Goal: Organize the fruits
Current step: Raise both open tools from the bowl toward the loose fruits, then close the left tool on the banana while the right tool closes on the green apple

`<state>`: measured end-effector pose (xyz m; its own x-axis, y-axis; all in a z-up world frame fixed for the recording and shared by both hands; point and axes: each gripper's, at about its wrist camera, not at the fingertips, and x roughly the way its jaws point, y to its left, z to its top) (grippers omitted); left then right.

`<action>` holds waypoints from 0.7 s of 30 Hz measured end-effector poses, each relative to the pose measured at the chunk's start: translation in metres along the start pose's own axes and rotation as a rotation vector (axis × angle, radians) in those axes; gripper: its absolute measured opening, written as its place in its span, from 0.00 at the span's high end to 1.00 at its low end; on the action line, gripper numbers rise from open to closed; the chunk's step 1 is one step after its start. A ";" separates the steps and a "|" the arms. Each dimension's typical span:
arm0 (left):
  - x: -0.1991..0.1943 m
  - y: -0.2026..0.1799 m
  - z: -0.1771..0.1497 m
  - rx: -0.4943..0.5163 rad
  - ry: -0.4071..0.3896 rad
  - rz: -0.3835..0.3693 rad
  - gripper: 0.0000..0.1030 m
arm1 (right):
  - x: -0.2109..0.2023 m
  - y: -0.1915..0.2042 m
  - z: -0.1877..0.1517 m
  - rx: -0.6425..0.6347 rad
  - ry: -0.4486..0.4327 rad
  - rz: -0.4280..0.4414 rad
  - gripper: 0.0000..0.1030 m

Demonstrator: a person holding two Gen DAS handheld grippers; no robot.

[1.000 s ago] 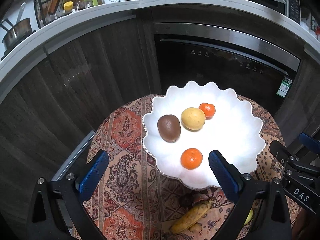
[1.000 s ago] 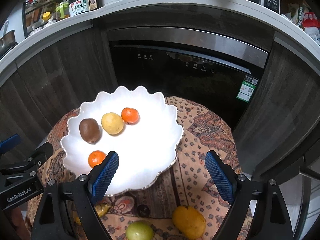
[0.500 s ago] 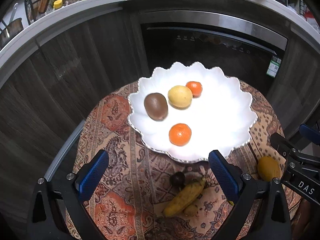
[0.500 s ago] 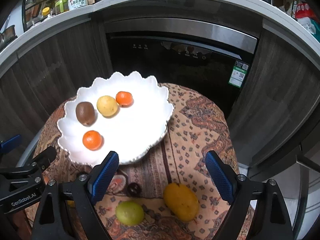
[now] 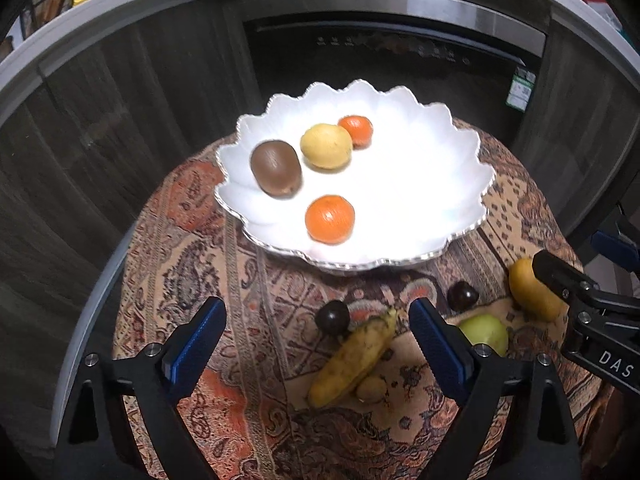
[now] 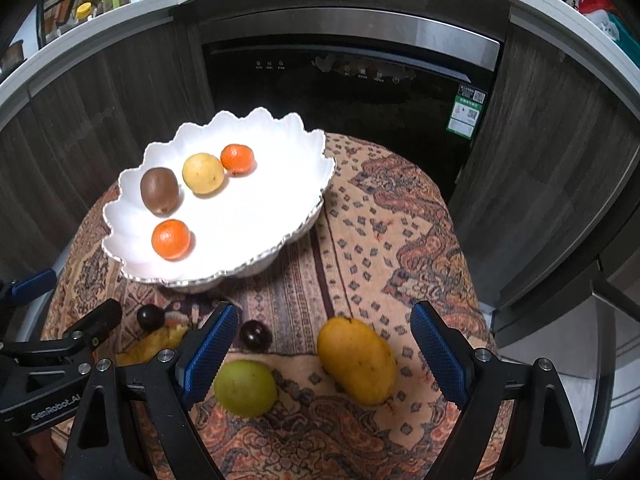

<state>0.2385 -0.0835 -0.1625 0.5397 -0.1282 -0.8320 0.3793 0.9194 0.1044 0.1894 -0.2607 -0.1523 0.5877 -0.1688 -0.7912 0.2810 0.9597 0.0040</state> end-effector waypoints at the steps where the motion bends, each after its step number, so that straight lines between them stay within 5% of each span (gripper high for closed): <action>1: 0.003 -0.001 -0.002 0.009 0.007 -0.009 0.10 | 0.000 0.000 -0.003 0.003 -0.003 -0.003 0.14; 12: 0.032 -0.006 -0.015 0.062 0.093 -0.072 0.20 | 0.008 0.005 -0.025 0.039 0.027 -0.019 0.14; 21: 0.057 -0.011 -0.025 0.083 0.173 -0.126 0.40 | 0.020 0.007 -0.036 0.038 0.061 -0.032 0.14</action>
<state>0.2466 -0.0920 -0.2245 0.3504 -0.1679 -0.9214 0.5000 0.8654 0.0324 0.1757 -0.2495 -0.1896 0.5312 -0.1844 -0.8269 0.3280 0.9447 0.0000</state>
